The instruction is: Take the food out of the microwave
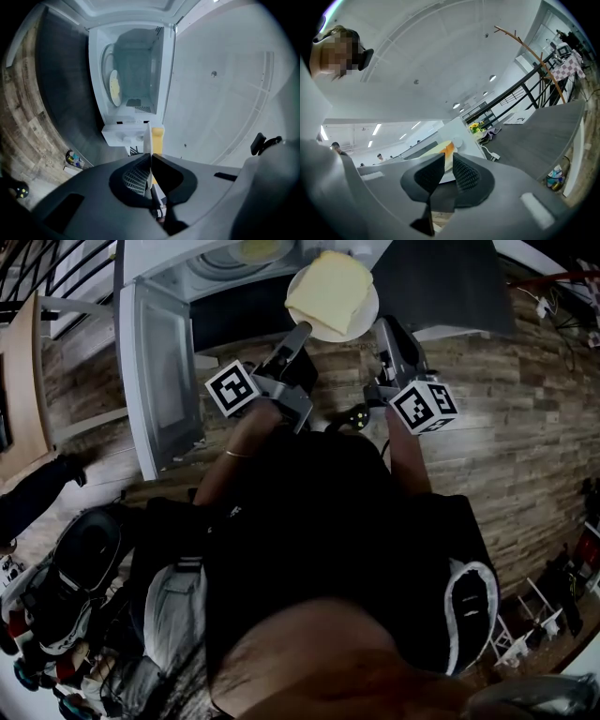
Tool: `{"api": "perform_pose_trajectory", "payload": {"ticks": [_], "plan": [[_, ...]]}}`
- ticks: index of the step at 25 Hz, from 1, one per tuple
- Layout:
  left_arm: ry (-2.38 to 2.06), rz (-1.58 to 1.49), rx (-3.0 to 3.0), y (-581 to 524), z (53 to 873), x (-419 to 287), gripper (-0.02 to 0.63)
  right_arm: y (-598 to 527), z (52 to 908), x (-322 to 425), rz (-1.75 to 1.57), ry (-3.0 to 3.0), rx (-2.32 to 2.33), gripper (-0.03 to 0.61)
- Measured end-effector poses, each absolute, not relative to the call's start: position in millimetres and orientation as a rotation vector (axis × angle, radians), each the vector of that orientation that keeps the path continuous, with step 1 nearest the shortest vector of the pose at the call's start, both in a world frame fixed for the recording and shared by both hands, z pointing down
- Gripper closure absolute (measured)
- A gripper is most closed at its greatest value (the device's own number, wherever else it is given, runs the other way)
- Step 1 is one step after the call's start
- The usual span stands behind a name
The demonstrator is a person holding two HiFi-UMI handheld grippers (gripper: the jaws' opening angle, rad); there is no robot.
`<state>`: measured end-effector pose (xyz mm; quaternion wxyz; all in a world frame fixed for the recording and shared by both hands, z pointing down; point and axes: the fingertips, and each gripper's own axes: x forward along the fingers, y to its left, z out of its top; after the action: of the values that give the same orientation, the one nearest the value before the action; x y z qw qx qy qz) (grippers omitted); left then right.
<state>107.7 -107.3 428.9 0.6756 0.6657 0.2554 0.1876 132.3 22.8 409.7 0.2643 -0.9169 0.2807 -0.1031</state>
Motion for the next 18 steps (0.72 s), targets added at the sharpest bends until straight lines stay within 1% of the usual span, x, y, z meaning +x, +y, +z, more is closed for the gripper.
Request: {"api": "perform_pose_trajectory", "payload": {"ticks": [18], "plan": [[0.672, 0.486, 1.476, -14, 420, 107, 0.598, 113, 405, 119, -0.221, 0.646, -2.475, 0.553]]}}
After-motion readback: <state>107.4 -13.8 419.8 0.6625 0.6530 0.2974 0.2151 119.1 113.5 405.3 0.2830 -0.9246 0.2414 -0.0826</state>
